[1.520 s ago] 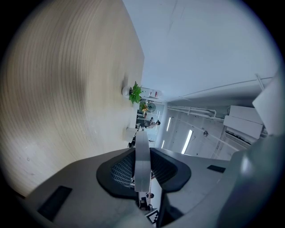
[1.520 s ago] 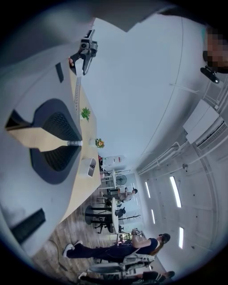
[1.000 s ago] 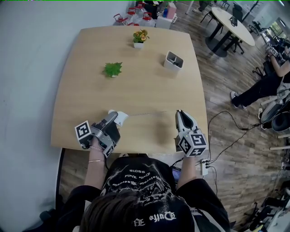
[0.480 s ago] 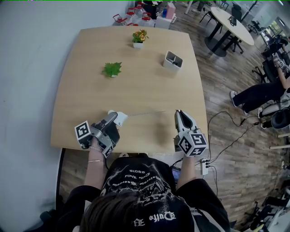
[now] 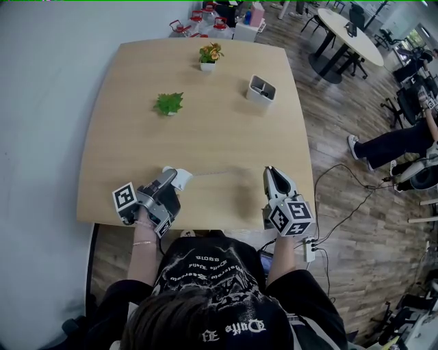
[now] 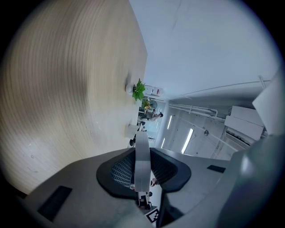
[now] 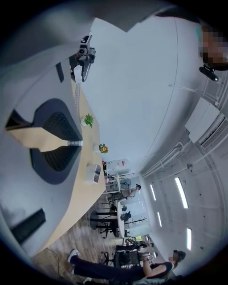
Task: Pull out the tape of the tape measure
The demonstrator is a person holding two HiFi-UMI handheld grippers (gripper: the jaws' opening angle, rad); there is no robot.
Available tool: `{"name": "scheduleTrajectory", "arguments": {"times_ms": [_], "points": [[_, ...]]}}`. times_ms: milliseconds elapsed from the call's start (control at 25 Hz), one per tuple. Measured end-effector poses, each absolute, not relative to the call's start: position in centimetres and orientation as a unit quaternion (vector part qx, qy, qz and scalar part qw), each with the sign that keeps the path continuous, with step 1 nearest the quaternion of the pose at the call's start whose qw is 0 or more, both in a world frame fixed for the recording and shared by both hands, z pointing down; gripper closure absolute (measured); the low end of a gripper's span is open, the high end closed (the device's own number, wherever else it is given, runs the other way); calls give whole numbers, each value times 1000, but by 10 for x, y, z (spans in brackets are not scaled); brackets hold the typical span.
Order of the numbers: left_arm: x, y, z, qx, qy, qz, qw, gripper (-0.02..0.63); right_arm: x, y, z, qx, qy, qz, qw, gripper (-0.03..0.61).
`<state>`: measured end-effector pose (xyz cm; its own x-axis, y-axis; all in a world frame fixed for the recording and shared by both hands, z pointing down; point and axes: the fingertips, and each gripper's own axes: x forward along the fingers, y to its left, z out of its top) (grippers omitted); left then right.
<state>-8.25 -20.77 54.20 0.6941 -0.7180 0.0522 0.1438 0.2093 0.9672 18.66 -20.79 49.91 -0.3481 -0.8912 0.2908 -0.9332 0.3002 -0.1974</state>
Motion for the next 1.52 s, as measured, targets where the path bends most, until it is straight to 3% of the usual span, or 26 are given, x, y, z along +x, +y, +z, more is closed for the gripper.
{"name": "scheduleTrajectory", "arguments": {"times_ms": [680,1280,1520], "points": [[-88,-232,575,588,-353,-241,687,517,186,-227,554,553,-798,196,140,535],[-82,-260,625,674,-431,-113,590,517,184,-252,617,519,-797,228,206,535],[-81,-265,654,670,-437,-70,596,514,184,-262,639,513,-791,237,234,535]]}}
